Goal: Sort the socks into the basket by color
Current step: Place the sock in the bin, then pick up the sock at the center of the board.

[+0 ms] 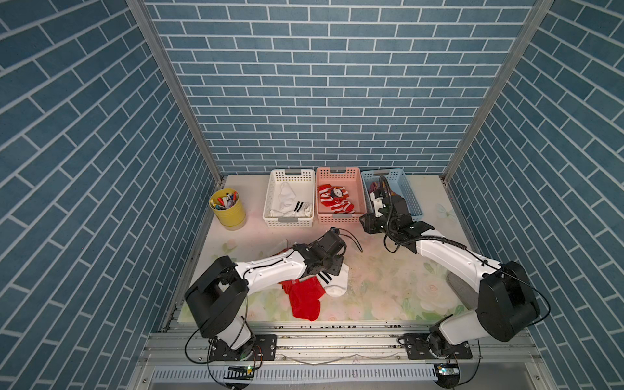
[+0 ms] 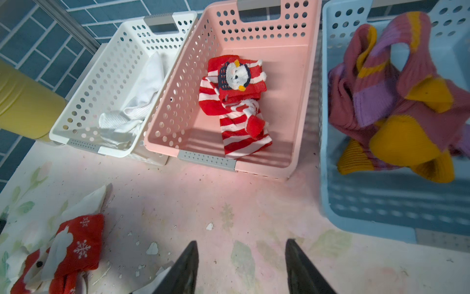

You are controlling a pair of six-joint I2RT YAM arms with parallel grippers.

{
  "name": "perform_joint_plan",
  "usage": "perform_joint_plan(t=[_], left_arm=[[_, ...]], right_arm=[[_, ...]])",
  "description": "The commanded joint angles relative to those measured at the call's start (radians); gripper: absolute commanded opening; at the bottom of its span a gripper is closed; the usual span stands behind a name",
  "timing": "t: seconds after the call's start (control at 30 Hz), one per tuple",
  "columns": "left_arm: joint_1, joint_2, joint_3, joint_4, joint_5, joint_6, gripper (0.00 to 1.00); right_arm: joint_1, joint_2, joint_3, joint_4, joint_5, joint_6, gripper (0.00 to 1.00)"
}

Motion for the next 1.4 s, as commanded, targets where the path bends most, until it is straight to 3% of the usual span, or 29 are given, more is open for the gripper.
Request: perform_joint_plan(t=[0.0, 0.17, 0.2, 0.23, 0.27, 0.67, 0.87, 1.17, 1.37], left_arm=[[-0.033, 0.063, 0.066, -0.045, -0.041, 0.023, 0.62], [-0.067, 0.144, 0.13, -0.105, -0.083, 0.013, 0.62], [-0.071, 0.158, 0.136, -0.112, -0.089, 0.011, 0.62], [-0.075, 0.171, 0.142, -0.119, -0.092, 0.008, 0.62], [-0.078, 0.183, 0.147, -0.124, -0.095, 0.004, 0.62], [-0.093, 0.273, 0.172, -0.159, -0.095, -0.01, 0.58], [-0.094, 0.304, 0.191, -0.173, -0.077, -0.001, 0.46], [-0.093, 0.318, 0.201, -0.169, -0.052, 0.011, 0.14], [-0.095, 0.313, 0.212, -0.174, -0.052, 0.02, 0.06]], right_arm=[[-0.027, -0.039, -0.017, 0.003, 0.011, -0.021, 0.55], [-0.066, -0.072, -0.041, 0.003, 0.011, -0.021, 0.55], [-0.073, -0.078, -0.045, -0.169, 0.212, 0.097, 0.55], [-0.079, -0.086, -0.05, -0.176, 0.225, 0.114, 0.77], [-0.085, -0.094, -0.056, -0.178, 0.223, 0.115, 0.7], [-0.112, -0.125, -0.093, -0.17, 0.217, 0.118, 0.7], [-0.115, -0.124, -0.095, -0.163, 0.214, 0.122, 0.7], [-0.118, -0.125, -0.101, -0.166, 0.219, 0.126, 0.7], [-0.12, -0.132, -0.106, -0.165, 0.218, 0.126, 0.69]])
